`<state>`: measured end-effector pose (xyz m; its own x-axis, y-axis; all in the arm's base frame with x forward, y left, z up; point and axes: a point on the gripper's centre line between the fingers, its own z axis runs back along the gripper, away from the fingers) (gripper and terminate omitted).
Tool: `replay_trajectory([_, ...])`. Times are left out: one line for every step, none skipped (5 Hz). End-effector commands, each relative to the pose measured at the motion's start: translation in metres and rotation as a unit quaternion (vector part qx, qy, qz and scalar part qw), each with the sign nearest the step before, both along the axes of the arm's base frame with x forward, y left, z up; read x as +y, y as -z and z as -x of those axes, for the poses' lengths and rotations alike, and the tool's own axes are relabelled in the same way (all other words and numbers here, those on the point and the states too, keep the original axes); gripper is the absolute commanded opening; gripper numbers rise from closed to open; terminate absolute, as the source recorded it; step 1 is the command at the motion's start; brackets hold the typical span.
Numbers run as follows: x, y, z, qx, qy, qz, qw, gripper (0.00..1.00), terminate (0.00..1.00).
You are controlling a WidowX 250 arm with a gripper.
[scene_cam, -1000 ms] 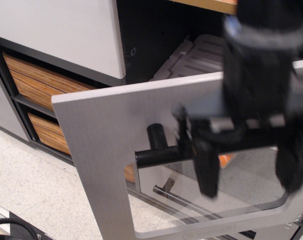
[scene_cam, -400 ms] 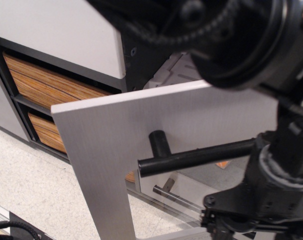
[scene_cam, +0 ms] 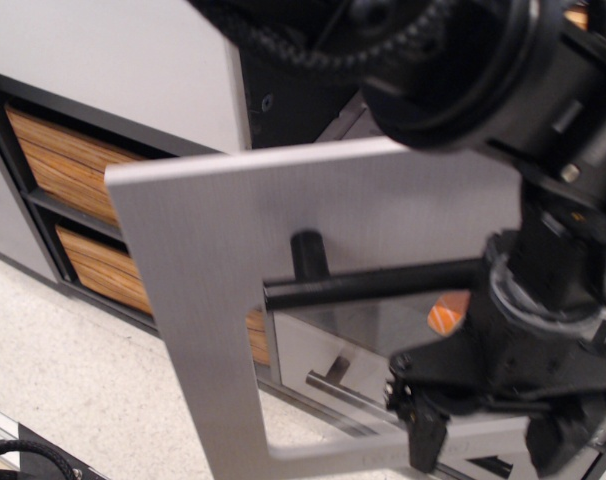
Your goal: Close oven
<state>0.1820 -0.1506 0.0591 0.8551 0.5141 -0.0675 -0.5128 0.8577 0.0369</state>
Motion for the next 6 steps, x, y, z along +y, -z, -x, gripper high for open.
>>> replay_trajectory([0.025,-0.016,-0.032,-0.027,-0.025,0.012,0.9992,1.00,0.00])
replay_trajectory([0.039,-0.024,-0.047,-0.053,-0.033,0.017,0.9979,1.00,0.00])
replay_trajectory([0.054,-0.035,-0.065,-0.077,-0.049,0.024,0.9955,1.00,0.00])
replay_trajectory([0.062,-0.043,-0.080,-0.092,-0.060,0.027,0.9936,1.00,0.00])
replay_trajectory([0.067,-0.044,-0.092,-0.094,-0.069,0.024,0.9929,1.00,0.00])
replay_trajectory([0.068,-0.044,-0.098,-0.098,-0.070,0.024,0.9924,1.00,0.00])
